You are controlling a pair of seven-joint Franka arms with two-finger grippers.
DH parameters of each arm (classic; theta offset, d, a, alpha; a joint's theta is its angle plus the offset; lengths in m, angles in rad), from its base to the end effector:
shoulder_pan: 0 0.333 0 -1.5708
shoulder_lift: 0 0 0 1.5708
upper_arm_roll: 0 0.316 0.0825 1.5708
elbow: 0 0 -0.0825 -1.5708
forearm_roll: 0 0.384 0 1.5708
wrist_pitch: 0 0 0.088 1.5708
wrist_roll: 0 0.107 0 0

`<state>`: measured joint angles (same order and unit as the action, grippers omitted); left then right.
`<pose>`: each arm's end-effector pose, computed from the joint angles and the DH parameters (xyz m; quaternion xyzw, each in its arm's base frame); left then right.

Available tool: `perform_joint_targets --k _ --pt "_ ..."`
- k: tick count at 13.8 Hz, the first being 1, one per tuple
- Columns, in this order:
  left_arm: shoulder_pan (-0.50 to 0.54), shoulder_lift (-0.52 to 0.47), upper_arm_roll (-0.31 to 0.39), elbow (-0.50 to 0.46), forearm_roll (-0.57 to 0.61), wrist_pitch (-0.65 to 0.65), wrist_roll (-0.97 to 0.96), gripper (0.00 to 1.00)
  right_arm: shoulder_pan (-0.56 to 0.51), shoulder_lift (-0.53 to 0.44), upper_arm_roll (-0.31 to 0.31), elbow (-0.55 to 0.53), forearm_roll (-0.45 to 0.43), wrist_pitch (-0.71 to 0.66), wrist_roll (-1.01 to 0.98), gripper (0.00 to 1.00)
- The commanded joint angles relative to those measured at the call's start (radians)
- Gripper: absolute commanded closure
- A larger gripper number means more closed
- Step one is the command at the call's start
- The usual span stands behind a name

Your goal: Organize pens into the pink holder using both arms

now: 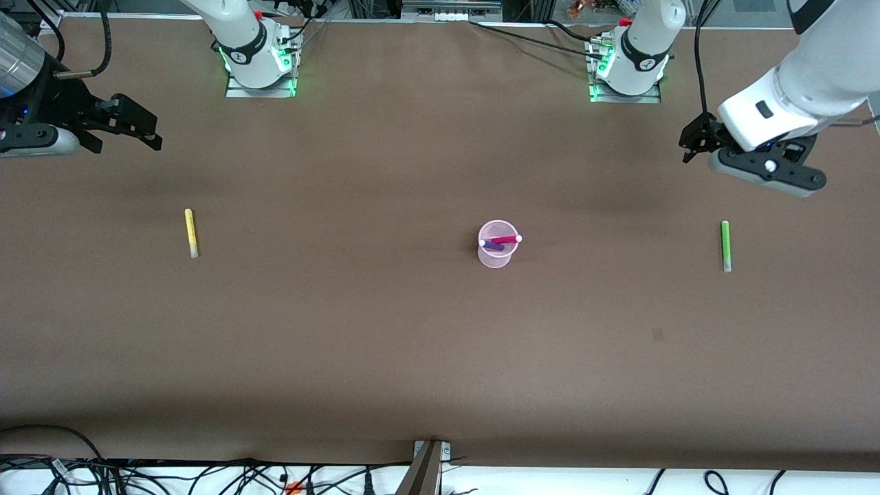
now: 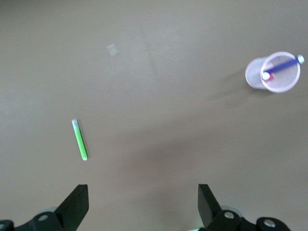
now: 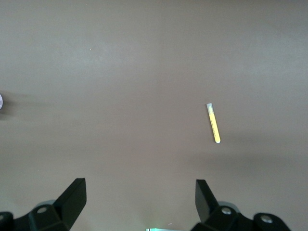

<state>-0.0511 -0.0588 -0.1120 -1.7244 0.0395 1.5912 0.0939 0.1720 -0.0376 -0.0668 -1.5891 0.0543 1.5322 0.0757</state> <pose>0.5271 -0.0841 0.5857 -0.9907 0.1289 0.0366 0.0243 0.5353 0.0618 0.6332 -0.9994 -0.0156 0.0122 0.0274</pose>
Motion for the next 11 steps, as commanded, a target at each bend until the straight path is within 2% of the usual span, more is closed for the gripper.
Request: perform_joint_targets --k 1,4,8,11 --pt "-0.026 -0.056 0.051 -0.07 -0.053 0.073 -0.065 0.0 -0.016 -0.012 0.024 -0.014 -0.016 0.009 -0.014 0.0" --pt "-0.024 -0.053 0.089 -0.057 -0.138 0.052 -0.069 0.0 -0.008 -0.001 0.035 0.003 -0.022 0.013 -0.03 0.0" --pt "-0.021 -0.043 0.089 -0.021 -0.109 0.027 -0.1 0.0 -0.008 -0.001 0.035 0.017 -0.014 0.002 -0.028 0.0" --pt "-0.013 0.002 0.089 0.04 -0.101 -0.005 -0.095 0.0 -0.008 -0.008 0.03 0.023 -0.016 -0.003 -0.028 0.0"
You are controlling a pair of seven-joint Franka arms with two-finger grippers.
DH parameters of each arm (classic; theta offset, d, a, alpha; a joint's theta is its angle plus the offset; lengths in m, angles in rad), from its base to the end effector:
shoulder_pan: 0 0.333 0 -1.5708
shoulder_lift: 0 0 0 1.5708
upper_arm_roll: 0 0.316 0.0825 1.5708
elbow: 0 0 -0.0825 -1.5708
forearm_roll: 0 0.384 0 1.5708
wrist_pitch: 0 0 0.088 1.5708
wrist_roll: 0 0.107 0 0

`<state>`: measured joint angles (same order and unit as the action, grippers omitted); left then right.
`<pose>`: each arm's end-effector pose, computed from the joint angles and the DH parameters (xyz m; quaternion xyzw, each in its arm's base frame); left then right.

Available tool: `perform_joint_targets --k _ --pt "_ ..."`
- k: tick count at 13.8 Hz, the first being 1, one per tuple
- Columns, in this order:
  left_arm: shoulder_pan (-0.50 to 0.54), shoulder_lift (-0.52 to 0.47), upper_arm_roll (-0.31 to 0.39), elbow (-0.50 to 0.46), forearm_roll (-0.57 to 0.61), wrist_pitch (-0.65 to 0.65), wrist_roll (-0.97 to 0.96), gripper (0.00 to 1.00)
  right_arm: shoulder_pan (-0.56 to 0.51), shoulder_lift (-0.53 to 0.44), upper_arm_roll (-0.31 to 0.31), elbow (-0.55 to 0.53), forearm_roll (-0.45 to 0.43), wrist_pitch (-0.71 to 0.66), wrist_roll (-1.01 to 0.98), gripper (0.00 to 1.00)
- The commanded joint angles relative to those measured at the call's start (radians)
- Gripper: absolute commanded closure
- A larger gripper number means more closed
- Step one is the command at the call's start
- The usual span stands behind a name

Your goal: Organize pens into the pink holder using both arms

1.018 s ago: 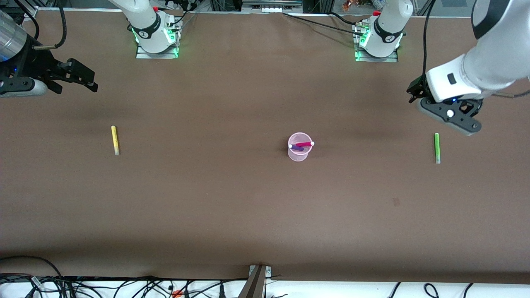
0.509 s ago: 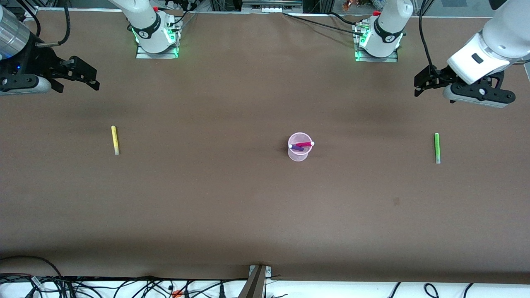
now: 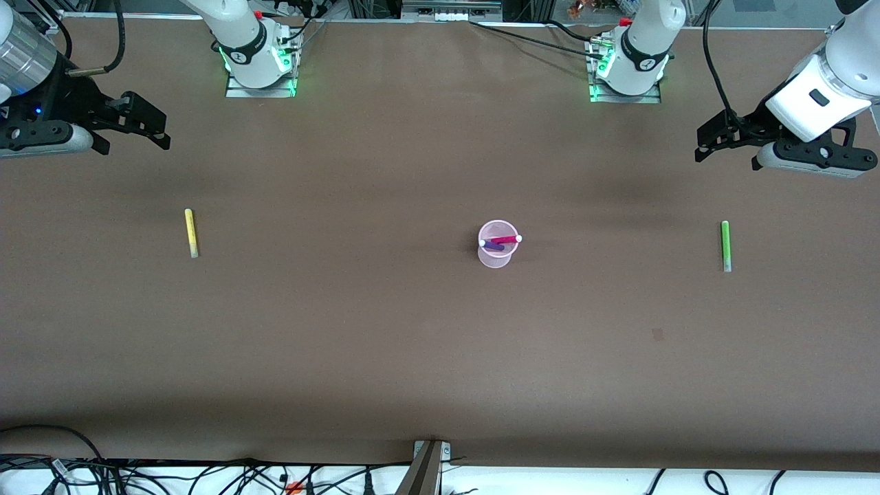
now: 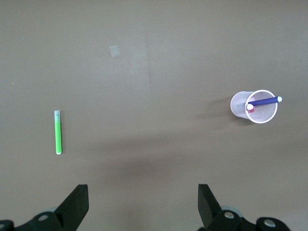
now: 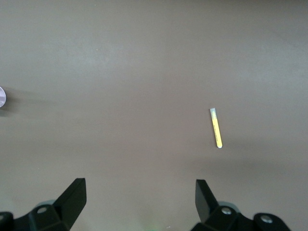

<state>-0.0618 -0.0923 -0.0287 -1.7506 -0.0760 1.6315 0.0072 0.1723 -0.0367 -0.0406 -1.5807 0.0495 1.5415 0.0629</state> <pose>0.5250 -0.0560 0.5948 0.9982 -0.0459 -0.0149 0.0360 0.5349 0.0759 0.6375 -0.9991 -0.0351 0.0037 0.0252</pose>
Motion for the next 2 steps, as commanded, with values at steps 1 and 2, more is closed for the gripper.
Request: perform_joint_targets --k 1,2 --pt "-0.004 0.055 0.004 0.11 0.034 -0.082 -0.007 0.0 -0.008 -0.011 0.002 0.015 -0.011 -0.014 -0.017 0.0" --pt "-0.006 0.072 -0.003 0.15 0.05 -0.116 -0.007 0.0 -0.008 -0.011 0.001 0.016 -0.011 -0.027 -0.015 0.0"
